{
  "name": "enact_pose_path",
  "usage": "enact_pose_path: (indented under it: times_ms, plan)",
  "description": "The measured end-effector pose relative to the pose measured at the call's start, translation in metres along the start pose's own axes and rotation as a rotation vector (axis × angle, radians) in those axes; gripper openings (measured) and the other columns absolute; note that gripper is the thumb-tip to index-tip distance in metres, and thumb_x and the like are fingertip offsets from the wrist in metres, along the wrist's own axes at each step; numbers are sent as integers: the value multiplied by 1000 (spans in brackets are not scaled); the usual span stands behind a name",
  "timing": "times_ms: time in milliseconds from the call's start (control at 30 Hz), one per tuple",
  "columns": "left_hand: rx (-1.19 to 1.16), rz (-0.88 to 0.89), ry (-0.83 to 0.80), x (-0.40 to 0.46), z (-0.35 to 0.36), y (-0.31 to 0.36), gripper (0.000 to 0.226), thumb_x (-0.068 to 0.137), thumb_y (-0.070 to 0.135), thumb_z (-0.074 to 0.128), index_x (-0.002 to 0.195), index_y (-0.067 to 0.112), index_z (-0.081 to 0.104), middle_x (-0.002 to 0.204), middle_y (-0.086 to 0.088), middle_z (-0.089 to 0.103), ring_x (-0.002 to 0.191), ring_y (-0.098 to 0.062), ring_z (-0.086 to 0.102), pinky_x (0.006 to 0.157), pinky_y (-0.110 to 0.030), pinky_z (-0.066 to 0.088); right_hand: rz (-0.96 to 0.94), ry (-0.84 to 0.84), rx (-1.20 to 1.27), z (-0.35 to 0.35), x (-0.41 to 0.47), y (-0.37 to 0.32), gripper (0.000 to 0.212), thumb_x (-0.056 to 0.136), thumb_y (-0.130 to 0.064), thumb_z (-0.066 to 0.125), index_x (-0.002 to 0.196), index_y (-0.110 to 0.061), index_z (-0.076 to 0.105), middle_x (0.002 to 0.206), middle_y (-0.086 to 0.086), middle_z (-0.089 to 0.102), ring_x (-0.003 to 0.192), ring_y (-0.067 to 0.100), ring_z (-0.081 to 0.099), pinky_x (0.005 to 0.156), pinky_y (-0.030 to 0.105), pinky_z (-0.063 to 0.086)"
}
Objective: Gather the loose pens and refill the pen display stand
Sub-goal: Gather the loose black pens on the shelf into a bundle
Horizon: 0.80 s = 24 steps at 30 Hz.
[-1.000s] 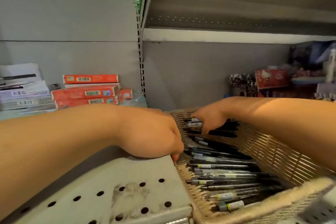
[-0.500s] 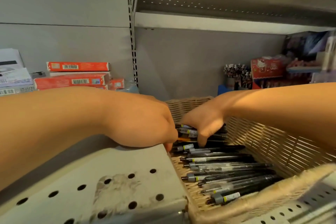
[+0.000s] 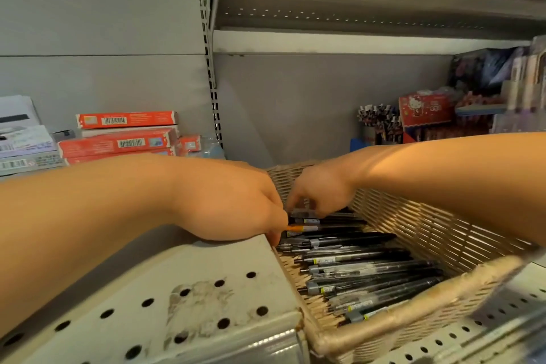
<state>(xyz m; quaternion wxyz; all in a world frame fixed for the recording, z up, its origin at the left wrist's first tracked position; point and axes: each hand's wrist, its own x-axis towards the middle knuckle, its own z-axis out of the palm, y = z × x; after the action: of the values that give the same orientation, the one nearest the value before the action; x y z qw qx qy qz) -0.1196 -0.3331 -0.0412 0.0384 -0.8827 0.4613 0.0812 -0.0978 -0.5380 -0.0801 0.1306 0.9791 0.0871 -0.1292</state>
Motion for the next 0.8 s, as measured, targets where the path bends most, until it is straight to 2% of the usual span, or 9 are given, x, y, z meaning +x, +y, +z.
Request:
enact_pose_path:
  times_ms: [100,167,233,333,400,500,633,733,800]
  plan:
    - [10,43,8,-4,-1,0,28,93,38,52,77,36,74,88,21,71,93,-1,62,98,-34,48,-27,126,60,1,-4,-3,56,92,-6,62,139,-35,58,118,-16,69,87,-5,57,68,1,36]
    - [33,63,72,-6,-2,-1,31,95,42,51,75,33,72,82,17,69,86,-3,62,91,-33,50,-31,170,138,-1,-7,-2,47,90,-12,67,129,-39,61,92,-32,64,72,-16,53,59,-1,37]
    - [55,72,222,-8,-9,-7,42,97,49,46,75,23,70,80,5,68,81,-13,61,80,-38,50,-26,247,213,-11,-14,-1,36,90,-22,68,114,-47,61,75,-42,58,70,-21,54,61,1,38]
    - [0,-16,498,-17,-27,-26,48,96,50,47,80,8,65,79,-14,65,71,-23,55,71,-39,49,-13,401,432,-32,-26,-3,36,94,-30,67,127,-43,61,99,-33,66,89,-9,64,82,15,51]
    - [-47,-77,576,-25,-38,-44,40,96,48,50,87,13,68,79,-7,67,73,-18,58,67,-32,46,-21,474,635,-48,-35,-14,29,96,-34,65,118,-51,60,112,-22,69,91,0,70,77,21,58]
    - [-99,-174,557,-48,-43,-78,27,96,44,53,100,25,72,93,5,71,89,-17,64,74,-29,47,-46,455,762,-70,-46,-47,21,98,-34,65,109,-52,61,117,-17,67,92,-4,70,70,17,58]
    - [-71,-321,518,-93,-37,-139,27,95,39,56,96,18,72,93,-2,74,90,-22,69,85,-34,52,-97,430,686,-94,-42,-100,20,98,-30,65,116,-39,66,108,-9,70,85,-1,72,72,23,61]
    - [-14,-479,501,-129,-24,-185,30,96,45,54,103,22,71,101,-2,71,91,-22,63,81,-32,47,-124,417,633,-116,-30,-144,21,98,-31,65,119,-33,66,105,-12,67,86,3,71,72,25,61]
    - [60,-581,493,-149,-16,-210,38,98,50,49,104,20,71,104,-4,68,90,-24,57,77,-31,40,-147,442,636,-130,-18,-171,13,97,-32,64,109,-36,65,104,-8,68,90,8,71,70,24,60]
